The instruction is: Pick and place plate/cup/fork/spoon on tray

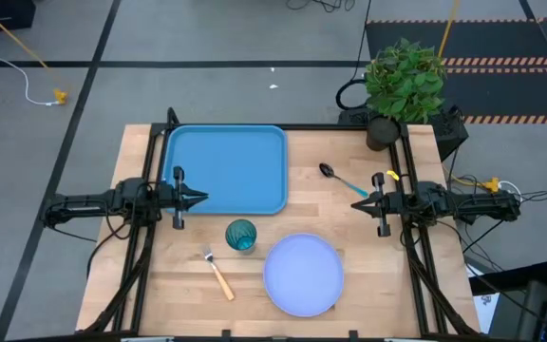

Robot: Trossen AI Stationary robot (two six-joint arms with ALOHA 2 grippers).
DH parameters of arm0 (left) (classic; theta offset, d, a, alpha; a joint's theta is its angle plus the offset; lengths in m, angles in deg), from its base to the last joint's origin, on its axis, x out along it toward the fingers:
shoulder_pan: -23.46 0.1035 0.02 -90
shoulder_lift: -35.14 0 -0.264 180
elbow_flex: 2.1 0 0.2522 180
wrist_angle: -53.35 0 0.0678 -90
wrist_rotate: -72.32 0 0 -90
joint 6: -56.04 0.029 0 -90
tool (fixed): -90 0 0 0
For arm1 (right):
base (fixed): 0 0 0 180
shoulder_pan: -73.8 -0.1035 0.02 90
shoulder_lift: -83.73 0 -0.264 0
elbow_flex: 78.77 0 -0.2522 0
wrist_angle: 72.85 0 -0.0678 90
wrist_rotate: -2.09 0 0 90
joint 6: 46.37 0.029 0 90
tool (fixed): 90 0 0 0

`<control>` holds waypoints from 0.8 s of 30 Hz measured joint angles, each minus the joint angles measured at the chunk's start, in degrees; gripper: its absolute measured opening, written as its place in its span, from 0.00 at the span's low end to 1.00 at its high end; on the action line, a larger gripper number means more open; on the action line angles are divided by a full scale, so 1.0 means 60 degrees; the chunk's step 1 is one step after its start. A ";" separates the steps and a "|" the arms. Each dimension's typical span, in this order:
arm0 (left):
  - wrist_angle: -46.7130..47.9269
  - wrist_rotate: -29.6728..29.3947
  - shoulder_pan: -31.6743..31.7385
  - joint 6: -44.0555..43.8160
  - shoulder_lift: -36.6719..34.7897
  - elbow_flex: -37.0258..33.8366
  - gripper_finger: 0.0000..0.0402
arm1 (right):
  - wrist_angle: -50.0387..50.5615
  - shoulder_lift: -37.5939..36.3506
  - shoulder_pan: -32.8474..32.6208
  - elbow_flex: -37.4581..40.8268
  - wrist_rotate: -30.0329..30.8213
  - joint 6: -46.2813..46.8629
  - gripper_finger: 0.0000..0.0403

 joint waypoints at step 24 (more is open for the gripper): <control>-0.3920 0.1082 -0.0442 -0.2393 0.0410 0.0486 0.09 | -0.0003 0.0000 -0.0002 -0.0002 0.0000 0.0003 0.00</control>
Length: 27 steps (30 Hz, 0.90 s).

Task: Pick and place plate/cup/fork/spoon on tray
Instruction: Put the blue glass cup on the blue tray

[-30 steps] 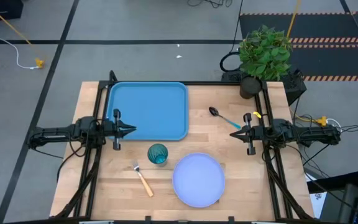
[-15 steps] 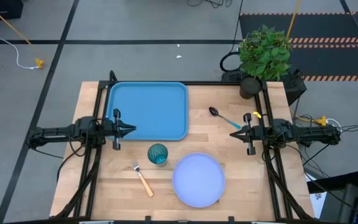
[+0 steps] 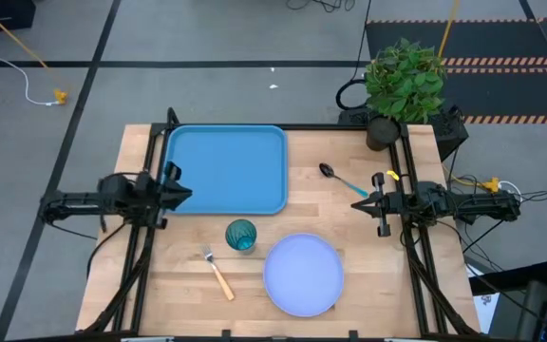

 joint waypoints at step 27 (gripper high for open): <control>0.6924 -0.0059 -0.1263 0.2426 0.8941 1.2019 0.02 | -0.1339 0.0308 0.0010 0.0002 0.0554 0.2459 0.00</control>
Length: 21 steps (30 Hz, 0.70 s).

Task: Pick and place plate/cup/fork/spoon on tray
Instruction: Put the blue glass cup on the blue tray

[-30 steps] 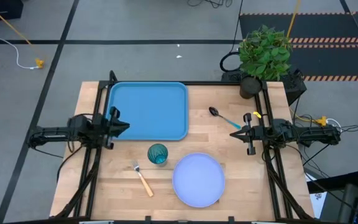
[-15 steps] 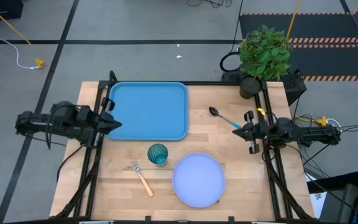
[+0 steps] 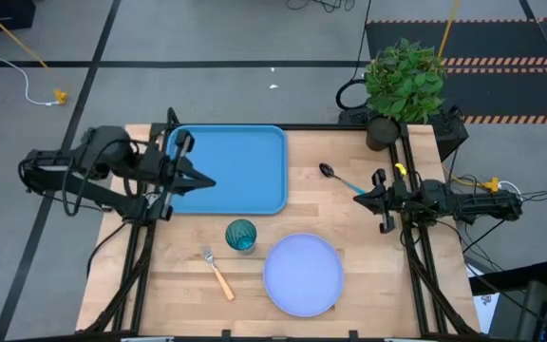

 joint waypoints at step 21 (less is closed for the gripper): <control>0.4918 -0.0380 -0.1182 -0.0596 0.2833 0.3321 0.12 | 0.2068 0.3340 0.0000 -0.3471 0.0988 0.1300 0.00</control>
